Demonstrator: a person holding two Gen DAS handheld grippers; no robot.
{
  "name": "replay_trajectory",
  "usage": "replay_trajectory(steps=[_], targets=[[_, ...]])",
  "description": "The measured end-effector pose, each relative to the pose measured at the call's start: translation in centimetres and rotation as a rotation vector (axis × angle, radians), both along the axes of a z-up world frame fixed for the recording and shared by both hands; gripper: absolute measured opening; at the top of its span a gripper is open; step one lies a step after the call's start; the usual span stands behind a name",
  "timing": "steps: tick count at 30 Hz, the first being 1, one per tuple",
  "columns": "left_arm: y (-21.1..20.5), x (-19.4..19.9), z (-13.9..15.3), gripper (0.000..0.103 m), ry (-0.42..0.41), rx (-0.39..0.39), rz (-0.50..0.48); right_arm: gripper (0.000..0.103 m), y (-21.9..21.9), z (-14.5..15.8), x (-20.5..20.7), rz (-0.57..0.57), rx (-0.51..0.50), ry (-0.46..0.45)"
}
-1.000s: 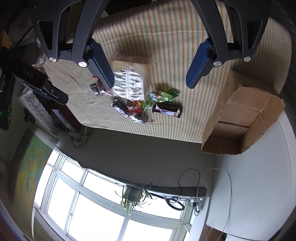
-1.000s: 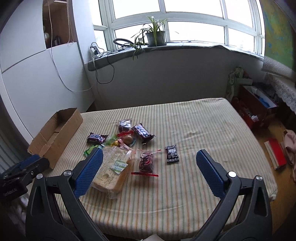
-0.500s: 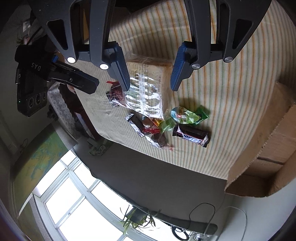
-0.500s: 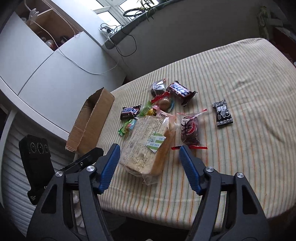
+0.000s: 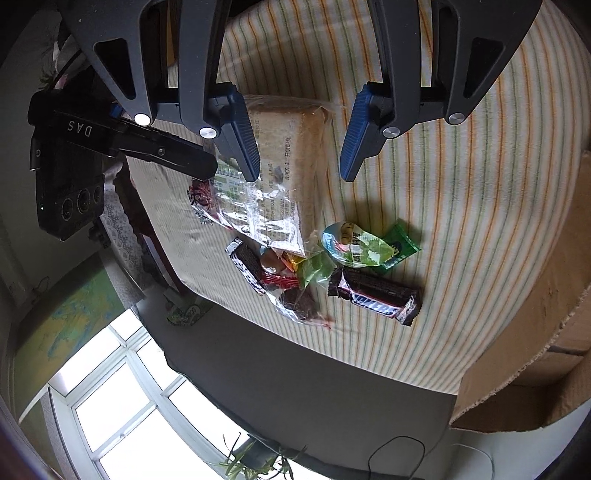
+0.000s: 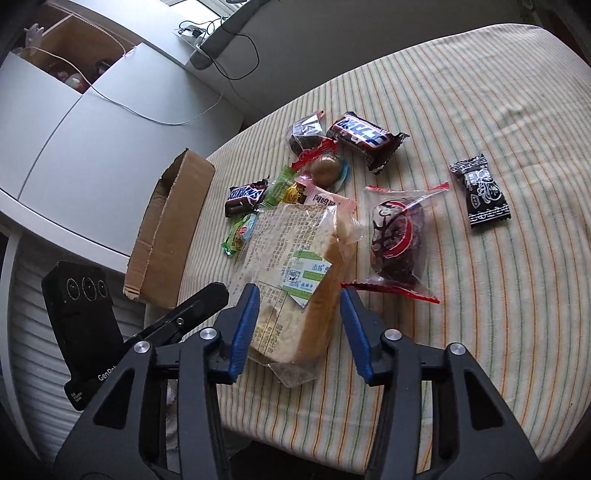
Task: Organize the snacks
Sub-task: 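Close the right gripper on the bagged bread loaf and lift it, then carry the bread loaf into the cardboard box and open the right gripper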
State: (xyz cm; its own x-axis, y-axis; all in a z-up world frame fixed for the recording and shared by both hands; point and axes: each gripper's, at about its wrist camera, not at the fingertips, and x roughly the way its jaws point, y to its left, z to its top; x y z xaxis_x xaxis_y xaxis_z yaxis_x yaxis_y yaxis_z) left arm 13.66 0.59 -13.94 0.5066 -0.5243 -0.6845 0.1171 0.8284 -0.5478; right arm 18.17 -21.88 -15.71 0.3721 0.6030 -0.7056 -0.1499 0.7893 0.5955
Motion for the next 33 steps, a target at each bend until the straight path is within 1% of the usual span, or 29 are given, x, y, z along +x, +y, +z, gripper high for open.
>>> replay_trajectory(steps=[4,9,15,21,27,28,29,30,31,33], targets=[[-0.5,0.3,-0.6,0.044,0.019,-0.019,-0.050,0.044,0.2,-0.5,0.3,0.005,0.004,0.018],[-1.2,0.3,-0.5,0.044,0.002,-0.022,-0.075,0.044,0.5,-0.6,0.3,0.009,0.009,0.022],[-2.0,-0.3,0.3,0.044,-0.028,0.019,-0.098,0.043,1.2,-0.2,0.2,0.009,-0.014,0.007],[-1.1,-0.9,0.9,0.044,-0.051,0.019,-0.081,0.043,2.3,0.5,0.0,0.020,-0.013,-0.008],[0.8,-1.7,2.3,0.044,-0.094,0.019,-0.048,0.043,4.3,2.2,-0.1,0.050,-0.015,-0.043],[1.2,-1.8,2.7,0.044,-0.104,0.019,-0.039,0.043,5.3,3.0,0.0,0.066,-0.014,-0.060],[1.5,-1.9,3.0,0.044,-0.115,0.022,-0.032,0.043,5.3,3.0,0.0,0.066,-0.014,-0.060],[2.0,-2.1,3.4,0.044,-0.127,0.025,-0.023,0.043,6.4,3.9,0.2,0.085,-0.012,-0.079],[2.4,-2.2,3.7,0.044,-0.137,0.028,-0.014,0.043,6.4,3.9,0.2,0.085,-0.012,-0.079],[3.1,-2.3,4.3,0.044,-0.154,0.033,0.003,0.043,7.9,4.9,0.4,0.112,-0.016,-0.104]])
